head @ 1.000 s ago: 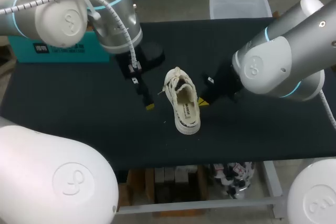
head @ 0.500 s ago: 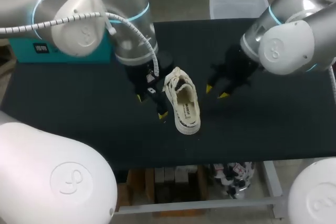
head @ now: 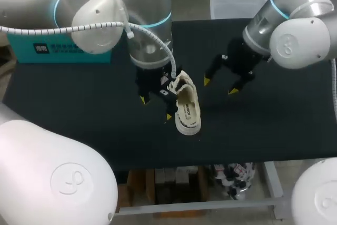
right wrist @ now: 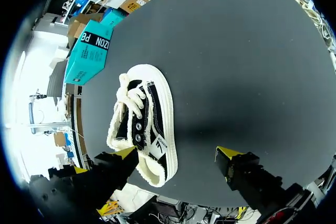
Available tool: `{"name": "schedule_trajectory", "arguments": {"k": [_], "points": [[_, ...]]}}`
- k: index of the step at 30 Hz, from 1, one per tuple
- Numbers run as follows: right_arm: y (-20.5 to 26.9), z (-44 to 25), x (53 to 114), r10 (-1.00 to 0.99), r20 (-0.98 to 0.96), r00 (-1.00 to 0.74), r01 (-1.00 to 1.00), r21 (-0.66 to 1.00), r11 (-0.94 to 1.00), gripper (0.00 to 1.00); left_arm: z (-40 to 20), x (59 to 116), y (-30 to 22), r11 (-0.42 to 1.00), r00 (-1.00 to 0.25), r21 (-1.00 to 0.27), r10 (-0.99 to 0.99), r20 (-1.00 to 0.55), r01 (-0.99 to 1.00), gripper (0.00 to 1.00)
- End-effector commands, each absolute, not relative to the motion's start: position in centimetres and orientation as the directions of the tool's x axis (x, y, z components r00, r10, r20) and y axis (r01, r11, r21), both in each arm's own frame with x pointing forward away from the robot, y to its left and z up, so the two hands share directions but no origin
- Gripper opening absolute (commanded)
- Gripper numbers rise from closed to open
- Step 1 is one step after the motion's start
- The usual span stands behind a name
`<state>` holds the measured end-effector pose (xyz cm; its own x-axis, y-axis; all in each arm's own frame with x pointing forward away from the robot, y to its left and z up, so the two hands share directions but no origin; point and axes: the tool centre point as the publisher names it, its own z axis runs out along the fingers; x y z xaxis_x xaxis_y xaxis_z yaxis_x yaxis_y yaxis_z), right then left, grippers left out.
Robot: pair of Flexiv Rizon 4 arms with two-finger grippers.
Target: Open the shoe tongue, take the insole out of the shoe, put the insole back into the shoe, and pack the shoe into the shoebox
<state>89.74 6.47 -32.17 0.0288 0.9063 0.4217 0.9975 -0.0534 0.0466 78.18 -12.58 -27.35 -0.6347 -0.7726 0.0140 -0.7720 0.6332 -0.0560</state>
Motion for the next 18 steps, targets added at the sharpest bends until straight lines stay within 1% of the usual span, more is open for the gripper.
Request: {"name": "schedule_trajectory", "arguments": {"k": [1,5,7,12,18], "points": [[6.5,-32.3,91.4,0.927,0.374,-0.022,0.997,0.071,-0.005,1.00,-29.5,78.7,-13.3,0.592,-0.595,-0.078,-0.803,0.025,-0.802,1.00],[5.9,-32.5,92.7,0.934,0.339,-0.113,0.989,0.124,0.075,1.00,-30.7,79.6,-14.0,0.534,-0.538,-0.093,-0.843,0.024,-0.841,1.00],[5.5,-32.6,93.3,0.929,0.331,-0.163,0.982,0.150,0.119,1.00,-31.2,79.8,-14.5,0.493,-0.496,-0.104,-0.868,0.000,-0.864,1.00],[4.7,-32.9,94.7,0.915,0.307,-0.261,0.958,0.196,0.208,1.00,-32.0,80.5,-15.2,0.448,-0.452,-0.134,-0.892,0.000,-0.884,1.00],[4.7,-33.3,96.0,0.901,0.247,-0.358,0.927,0.211,0.311,1.00,-32.7,82.0,-15.4,0.393,-0.397,-0.160,-0.918,-0.003,-0.906,1.00]]}}
